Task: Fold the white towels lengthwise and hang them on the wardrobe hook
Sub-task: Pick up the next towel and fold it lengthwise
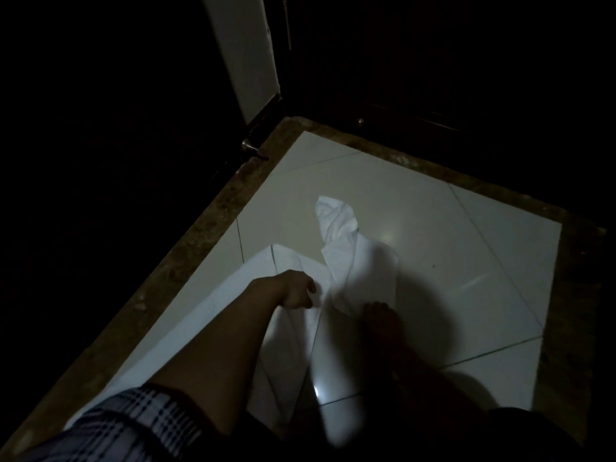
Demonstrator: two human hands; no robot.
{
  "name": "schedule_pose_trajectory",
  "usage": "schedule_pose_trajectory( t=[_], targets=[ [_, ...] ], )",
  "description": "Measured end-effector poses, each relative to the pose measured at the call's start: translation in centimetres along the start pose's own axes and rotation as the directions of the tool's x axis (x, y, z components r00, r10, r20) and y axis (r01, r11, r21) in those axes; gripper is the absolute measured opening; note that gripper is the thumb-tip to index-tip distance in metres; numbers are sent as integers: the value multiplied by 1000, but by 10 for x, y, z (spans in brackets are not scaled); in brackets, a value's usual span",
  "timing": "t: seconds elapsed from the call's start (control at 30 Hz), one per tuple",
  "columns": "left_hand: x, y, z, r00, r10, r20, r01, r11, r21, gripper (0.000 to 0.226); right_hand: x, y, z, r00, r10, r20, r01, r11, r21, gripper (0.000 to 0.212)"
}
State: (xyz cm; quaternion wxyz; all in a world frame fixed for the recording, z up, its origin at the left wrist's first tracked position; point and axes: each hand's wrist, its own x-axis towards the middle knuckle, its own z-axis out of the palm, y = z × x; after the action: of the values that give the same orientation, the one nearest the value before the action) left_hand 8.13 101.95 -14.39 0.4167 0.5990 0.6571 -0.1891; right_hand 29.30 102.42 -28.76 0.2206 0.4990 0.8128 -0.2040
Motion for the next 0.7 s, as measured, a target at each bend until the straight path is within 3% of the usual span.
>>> schedule_pose_trajectory(
  t=[0.1,0.17,0.27,0.3,0.4,0.53,0.63,0.7],
  targets=[
    [4,-1,7,1000,-10,0,10,1000,-2,51,1,2,-7,1000,-7,-24,8,999,40,52],
    [0,6,6,997,20,-72,-23,999,-45,57,-6,-1,-30,996,-10,-85,23,986,163,56],
    [-21,32,2,942,112,-315,-192,953,-234,63,-38,-11,-91,894,40,-446,116,941,317,44],
    [-32,42,0,893,132,-431,-278,914,-295,63,-55,-14,-117,877,12,-480,151,942,300,41],
    [-74,68,-13,741,133,-658,-427,850,-309,63,-104,-27,-198,894,-50,-446,210,925,316,49],
    [-141,94,-62,531,200,-823,-527,838,-137,24,-171,-38,-312,884,-178,-432,307,918,250,36],
    [-210,107,-115,539,257,-802,-542,835,-97,28,-221,-51,-395,902,-248,-354,325,929,177,27],
    [-263,108,-144,495,349,-795,-507,860,62,42,-258,-66,-452,910,-279,-307,334,931,144,27]
  ],
)
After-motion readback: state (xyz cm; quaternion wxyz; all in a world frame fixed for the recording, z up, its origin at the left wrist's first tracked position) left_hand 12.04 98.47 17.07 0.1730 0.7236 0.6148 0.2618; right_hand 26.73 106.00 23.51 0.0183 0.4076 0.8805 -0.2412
